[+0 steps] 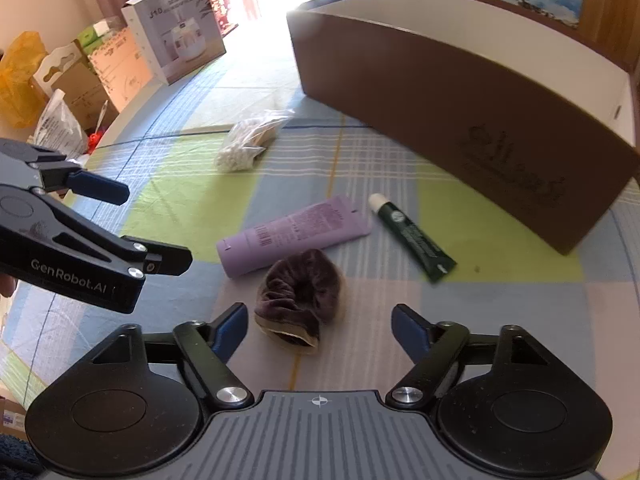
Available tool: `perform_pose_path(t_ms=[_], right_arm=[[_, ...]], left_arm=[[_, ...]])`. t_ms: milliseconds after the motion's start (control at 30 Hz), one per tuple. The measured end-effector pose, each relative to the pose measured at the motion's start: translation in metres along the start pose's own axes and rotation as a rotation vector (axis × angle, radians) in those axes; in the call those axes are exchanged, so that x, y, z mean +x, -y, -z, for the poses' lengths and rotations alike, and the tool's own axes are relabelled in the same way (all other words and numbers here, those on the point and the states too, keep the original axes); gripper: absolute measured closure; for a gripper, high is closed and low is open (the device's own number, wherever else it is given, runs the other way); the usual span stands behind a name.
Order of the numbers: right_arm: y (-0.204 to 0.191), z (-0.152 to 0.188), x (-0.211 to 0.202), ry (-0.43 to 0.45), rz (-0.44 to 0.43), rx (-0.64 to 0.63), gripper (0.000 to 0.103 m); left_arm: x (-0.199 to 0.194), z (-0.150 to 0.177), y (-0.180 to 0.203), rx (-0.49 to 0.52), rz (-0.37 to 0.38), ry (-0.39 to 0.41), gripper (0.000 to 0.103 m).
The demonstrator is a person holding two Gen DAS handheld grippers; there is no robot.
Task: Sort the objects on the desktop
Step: 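Grasp the purple tube with the left tool while the right tool grasps the velvet scrunchie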
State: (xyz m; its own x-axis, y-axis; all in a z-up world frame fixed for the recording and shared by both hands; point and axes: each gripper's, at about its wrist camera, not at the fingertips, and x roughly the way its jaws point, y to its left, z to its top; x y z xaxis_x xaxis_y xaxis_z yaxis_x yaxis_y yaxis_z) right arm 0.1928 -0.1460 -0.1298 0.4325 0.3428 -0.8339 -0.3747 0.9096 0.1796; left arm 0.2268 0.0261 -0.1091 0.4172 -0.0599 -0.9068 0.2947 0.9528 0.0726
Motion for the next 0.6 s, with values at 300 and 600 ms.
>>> perform_pose_path(t_ms=[300,600], right_arm=[[-0.005,-0.001,0.018,-0.002,0.005,-0.023,0.042],[0.001,0.004,0.015,-0.003,0.020,-0.027,0.072]], left_arm=[[0.010,0.000,-0.011,-0.010,-0.004,-0.016,0.013],[0.016,-0.005,-0.008,0.018,0.018,-0.009,0.013]])
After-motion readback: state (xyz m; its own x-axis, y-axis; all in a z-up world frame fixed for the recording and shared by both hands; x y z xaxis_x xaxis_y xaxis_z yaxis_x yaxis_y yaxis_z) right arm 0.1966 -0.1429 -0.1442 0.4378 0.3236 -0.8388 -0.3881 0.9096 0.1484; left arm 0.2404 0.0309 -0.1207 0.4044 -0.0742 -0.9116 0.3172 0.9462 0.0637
